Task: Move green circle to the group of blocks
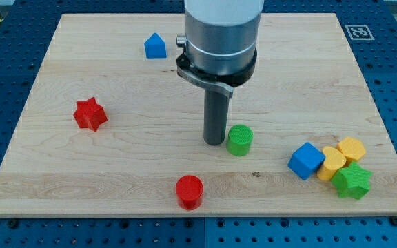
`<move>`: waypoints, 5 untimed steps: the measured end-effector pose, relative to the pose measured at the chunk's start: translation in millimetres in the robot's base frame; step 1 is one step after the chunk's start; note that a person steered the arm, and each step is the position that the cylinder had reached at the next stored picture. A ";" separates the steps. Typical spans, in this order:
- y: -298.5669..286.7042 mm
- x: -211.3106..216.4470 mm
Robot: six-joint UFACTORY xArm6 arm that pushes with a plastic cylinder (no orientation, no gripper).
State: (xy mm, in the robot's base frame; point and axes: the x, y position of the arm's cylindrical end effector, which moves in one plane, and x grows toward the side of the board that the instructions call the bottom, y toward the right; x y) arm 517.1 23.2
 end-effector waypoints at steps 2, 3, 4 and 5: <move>74.7 0.4; 92.4 3.9; 92.2 13.8; 92.1 27.9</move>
